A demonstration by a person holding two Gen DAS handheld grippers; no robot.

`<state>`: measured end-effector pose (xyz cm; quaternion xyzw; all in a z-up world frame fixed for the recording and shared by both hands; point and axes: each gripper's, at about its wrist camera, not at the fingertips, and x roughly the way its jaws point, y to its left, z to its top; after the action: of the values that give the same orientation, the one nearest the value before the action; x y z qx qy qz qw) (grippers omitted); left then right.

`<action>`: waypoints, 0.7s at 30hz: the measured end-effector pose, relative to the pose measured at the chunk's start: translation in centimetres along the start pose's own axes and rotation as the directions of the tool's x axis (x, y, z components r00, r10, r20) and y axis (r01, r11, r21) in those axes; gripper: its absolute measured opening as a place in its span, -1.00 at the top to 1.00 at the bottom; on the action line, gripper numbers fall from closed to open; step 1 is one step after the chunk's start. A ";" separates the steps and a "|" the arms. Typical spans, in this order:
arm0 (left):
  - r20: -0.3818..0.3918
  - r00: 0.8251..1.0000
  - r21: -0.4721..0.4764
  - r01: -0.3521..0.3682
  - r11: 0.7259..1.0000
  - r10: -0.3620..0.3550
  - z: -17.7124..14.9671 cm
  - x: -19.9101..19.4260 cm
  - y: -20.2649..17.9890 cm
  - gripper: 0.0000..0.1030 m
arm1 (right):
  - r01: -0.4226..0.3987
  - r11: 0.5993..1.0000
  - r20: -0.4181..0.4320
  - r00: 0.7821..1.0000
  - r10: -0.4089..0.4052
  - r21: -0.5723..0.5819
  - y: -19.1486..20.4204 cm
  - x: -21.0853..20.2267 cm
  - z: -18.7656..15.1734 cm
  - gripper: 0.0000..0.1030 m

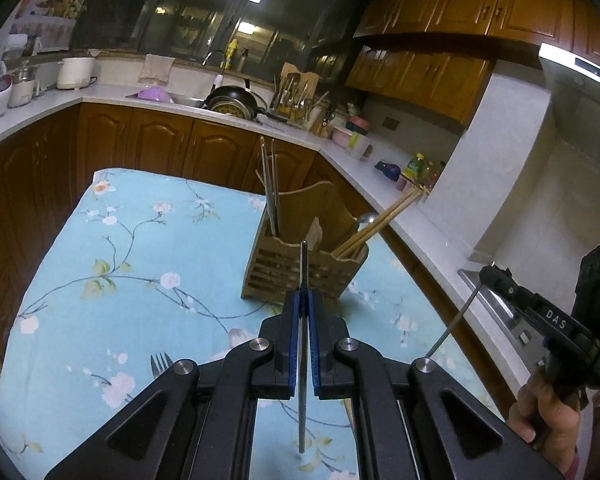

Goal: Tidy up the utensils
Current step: 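Carry both metal chopsticks over the wooden holder and lower them in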

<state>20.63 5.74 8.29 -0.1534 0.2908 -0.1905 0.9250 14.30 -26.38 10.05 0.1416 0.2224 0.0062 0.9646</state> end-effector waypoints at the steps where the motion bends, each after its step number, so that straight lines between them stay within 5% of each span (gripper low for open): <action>1: 0.000 1.000 0.001 0.002 1.000 -0.002 0.1 0.0 0.0 0.95 | 0.000 1.000 0.003 1.000 0.000 0.000 0.0 0.0 0.1 0.92; 13: 0.023 1.000 -0.007 0.005 1.000 -0.005 1.1 0.8 0.6 0.95 | 0.001 1.000 0.025 1.000 -0.001 0.004 -0.2 0.4 0.9 0.92; 21: 0.102 0.995 0.003 0.000 1.000 0.000 3.8 1.5 1.0 0.95 | 0.003 1.000 0.076 0.997 -0.004 0.010 -0.4 1.1 3.0 0.92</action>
<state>24.31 6.61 10.17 -0.1614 0.2427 -0.1828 0.9390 16.60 -27.49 12.05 0.1462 0.1860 -0.0019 0.9716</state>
